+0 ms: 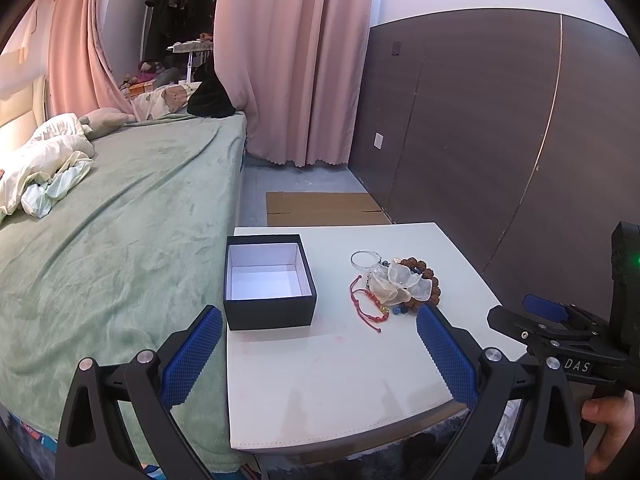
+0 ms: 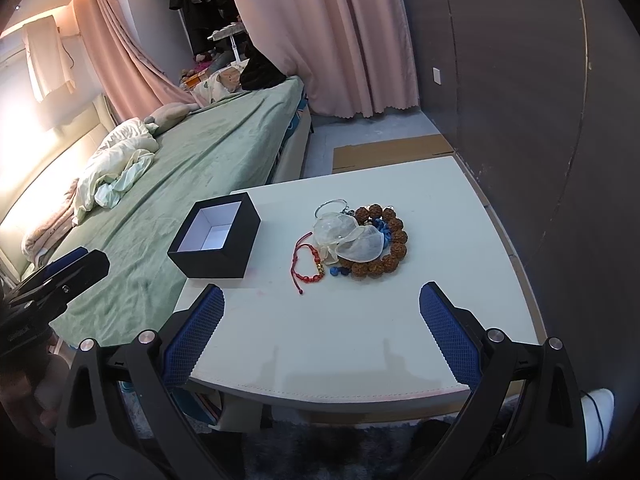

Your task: Organize jewelry

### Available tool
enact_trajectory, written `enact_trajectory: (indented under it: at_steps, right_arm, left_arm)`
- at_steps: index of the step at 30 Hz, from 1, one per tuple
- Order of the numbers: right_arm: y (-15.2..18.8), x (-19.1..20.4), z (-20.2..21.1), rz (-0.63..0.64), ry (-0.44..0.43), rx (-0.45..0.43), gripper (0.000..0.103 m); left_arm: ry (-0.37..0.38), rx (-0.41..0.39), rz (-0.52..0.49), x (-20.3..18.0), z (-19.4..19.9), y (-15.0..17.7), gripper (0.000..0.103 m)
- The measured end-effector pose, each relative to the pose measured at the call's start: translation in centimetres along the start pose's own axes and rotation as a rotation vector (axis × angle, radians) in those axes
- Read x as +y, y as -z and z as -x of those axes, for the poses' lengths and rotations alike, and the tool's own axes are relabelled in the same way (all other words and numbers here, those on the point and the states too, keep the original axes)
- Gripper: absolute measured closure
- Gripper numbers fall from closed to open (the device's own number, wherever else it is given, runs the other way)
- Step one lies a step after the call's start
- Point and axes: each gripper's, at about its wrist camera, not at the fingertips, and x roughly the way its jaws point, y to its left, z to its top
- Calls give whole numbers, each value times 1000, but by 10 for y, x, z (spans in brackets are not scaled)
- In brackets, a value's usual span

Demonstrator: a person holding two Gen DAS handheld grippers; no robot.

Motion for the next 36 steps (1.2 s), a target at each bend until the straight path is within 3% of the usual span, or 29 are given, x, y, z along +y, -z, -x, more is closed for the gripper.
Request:
enact_trajectory:
  at_steps: [36]
  right_arm:
    - [-4,3,5,7,28,-12,5]
  left_arm:
    - [39,-9,2,7,3,4,9]
